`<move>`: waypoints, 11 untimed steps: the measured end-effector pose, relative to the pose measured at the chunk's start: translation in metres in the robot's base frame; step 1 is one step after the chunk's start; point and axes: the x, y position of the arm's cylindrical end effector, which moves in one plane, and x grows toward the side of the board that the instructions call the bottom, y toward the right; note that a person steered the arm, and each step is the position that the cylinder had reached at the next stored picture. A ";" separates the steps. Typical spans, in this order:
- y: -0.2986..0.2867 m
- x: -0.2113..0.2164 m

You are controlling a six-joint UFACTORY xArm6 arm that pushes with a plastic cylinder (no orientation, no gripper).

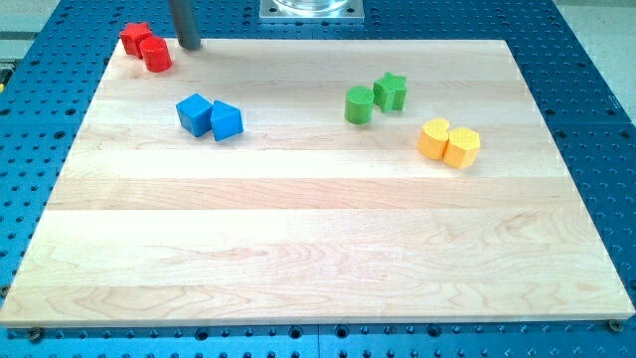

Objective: Move the red star into the red circle

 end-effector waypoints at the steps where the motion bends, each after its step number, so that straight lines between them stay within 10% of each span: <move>1: -0.027 0.001; 5: -0.048 0.072; 8: -0.108 0.000; 11: 0.010 0.057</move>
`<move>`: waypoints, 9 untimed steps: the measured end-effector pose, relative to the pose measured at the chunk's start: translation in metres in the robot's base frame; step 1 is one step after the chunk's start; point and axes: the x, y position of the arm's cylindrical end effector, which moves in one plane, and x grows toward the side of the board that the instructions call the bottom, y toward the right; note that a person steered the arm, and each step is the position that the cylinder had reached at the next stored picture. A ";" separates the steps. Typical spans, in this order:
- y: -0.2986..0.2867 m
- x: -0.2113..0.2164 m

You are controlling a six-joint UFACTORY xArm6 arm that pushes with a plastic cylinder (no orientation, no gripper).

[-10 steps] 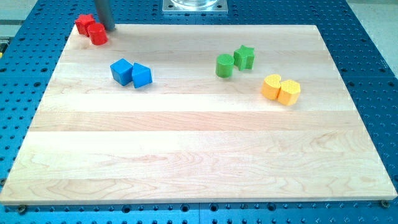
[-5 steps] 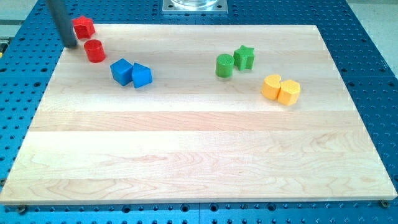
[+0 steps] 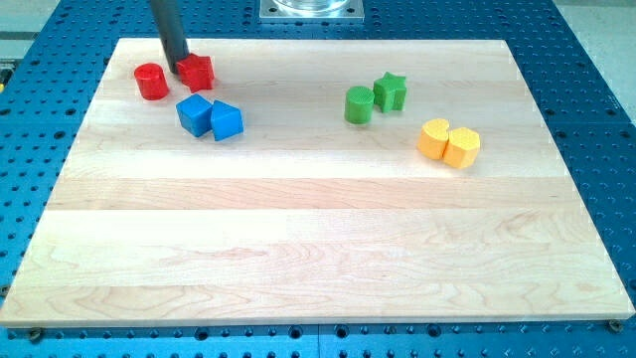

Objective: Move the red star into the red circle

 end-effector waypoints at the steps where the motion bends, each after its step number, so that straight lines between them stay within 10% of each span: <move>1: 0.024 -0.046; 3: 0.055 0.014; 9: 0.030 0.019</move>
